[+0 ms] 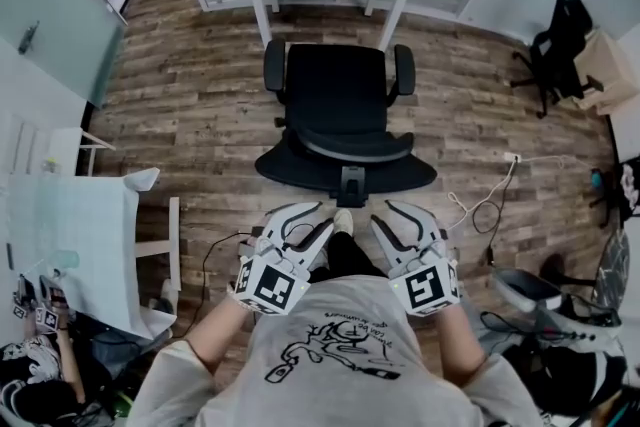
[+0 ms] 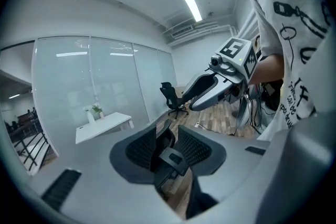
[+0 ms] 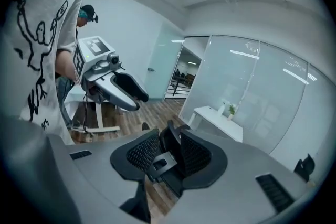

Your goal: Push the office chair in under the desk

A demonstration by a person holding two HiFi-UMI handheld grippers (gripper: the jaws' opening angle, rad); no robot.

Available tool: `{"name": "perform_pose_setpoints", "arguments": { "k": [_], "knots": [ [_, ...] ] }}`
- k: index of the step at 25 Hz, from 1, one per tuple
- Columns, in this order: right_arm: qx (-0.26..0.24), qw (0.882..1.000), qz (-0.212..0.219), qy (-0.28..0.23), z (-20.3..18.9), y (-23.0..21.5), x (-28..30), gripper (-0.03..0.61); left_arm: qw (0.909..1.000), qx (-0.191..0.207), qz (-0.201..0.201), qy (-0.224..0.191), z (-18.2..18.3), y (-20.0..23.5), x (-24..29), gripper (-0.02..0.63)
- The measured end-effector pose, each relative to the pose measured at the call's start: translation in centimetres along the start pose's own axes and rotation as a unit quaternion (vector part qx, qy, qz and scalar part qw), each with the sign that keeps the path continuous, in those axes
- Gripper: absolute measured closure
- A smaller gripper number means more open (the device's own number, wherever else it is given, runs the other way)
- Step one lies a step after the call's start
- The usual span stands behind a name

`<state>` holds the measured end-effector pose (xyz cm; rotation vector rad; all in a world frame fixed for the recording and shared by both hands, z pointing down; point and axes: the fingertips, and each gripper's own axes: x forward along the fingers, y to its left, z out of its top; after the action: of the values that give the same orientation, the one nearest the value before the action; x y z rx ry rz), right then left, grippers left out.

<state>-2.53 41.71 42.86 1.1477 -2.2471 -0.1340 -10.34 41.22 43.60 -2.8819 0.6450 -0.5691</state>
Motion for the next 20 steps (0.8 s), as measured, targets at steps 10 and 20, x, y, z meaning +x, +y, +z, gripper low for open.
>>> {"name": "perform_pose_setpoints", "arguments": {
  "k": [10,20],
  "knots": [
    [-0.079,0.993,0.006,0.083,-6.8,-1.6,3.7,0.423,0.9895,0.100,-0.009,0.104,-8.1,0.9,4.4,0.475],
    [-0.135,0.977,0.058,0.154,-16.2,-1.4,8.1,0.409,0.9527,0.207,-0.039,0.219,-17.6,1.3,9.1,0.426]
  ]
}}
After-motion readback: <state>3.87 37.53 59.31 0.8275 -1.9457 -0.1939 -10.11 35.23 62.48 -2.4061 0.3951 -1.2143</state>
